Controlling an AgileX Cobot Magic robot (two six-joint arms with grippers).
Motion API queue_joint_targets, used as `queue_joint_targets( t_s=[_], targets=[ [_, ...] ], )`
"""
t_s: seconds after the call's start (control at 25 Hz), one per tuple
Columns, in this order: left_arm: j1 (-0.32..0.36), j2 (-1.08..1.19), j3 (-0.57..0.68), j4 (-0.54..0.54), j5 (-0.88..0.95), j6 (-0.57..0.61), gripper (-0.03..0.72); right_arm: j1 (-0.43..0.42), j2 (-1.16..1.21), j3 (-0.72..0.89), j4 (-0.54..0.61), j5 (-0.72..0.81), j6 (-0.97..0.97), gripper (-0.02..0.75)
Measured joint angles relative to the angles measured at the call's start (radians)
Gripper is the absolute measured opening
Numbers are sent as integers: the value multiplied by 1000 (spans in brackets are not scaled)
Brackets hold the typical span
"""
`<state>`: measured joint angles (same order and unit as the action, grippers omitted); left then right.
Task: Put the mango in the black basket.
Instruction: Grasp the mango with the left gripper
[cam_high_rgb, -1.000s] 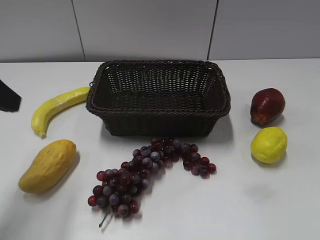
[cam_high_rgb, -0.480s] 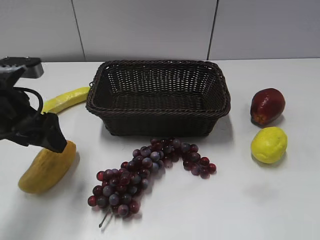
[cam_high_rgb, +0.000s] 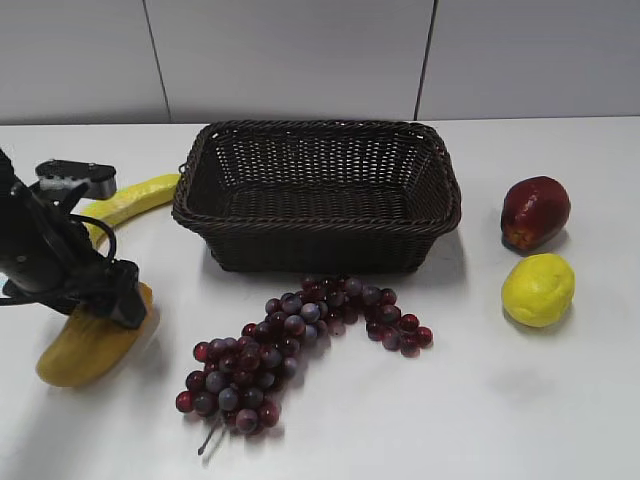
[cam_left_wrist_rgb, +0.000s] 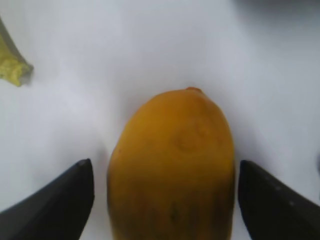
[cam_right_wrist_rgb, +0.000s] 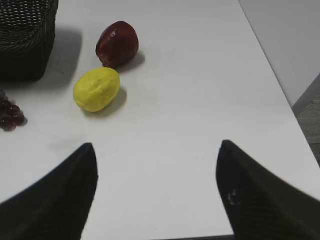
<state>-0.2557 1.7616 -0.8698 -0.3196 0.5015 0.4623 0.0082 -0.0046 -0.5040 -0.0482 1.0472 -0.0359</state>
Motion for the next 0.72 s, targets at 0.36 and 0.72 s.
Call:
queue_joint_targets(
  t_s=[0.36,0.72],
  targets=[
    [-2,67,-1,-5,-34,2,571,0,0,0,0,0,0,569],
    [-2,-87,-37,12,64,2,557,0,0,0,0,0,0,569]
  ],
)
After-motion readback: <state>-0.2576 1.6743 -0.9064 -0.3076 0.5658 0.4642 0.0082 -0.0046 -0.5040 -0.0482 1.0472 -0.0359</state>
